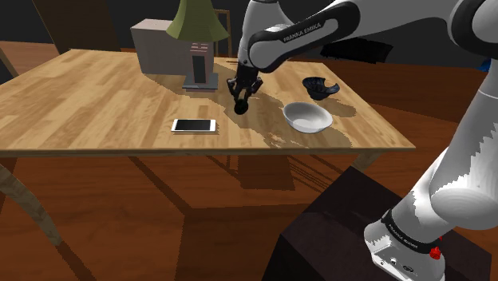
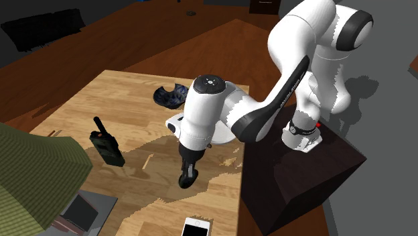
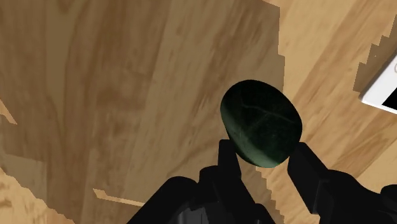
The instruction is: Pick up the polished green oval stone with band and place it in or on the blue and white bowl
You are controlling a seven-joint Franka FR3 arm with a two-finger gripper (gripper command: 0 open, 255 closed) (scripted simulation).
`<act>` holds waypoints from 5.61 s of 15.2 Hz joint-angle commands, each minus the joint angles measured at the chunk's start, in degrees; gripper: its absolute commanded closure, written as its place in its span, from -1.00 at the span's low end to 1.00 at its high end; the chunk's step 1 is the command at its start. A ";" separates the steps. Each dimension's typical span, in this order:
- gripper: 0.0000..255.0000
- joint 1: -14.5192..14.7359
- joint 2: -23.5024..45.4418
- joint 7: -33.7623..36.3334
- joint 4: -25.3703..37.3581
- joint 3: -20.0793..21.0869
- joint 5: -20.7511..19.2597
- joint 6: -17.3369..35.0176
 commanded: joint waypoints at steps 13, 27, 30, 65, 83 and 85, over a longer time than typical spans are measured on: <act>1.00 -0.09 -3.12 -1.51 6.83 0.30 1.33 -9.87; 1.00 -6.73 -9.30 -14.69 2.65 -4.38 5.65 -11.04; 1.00 -8.79 -10.24 -19.09 1.62 -6.21 6.87 -10.83; 1.00 -25.32 0.11 -53.76 7.12 -19.18 18.58 -7.86; -1.00 -25.34 -0.15 -54.04 5.72 -19.19 18.68 -6.75; -1.00 -25.34 -2.10 -53.56 6.90 -19.45 17.93 -9.81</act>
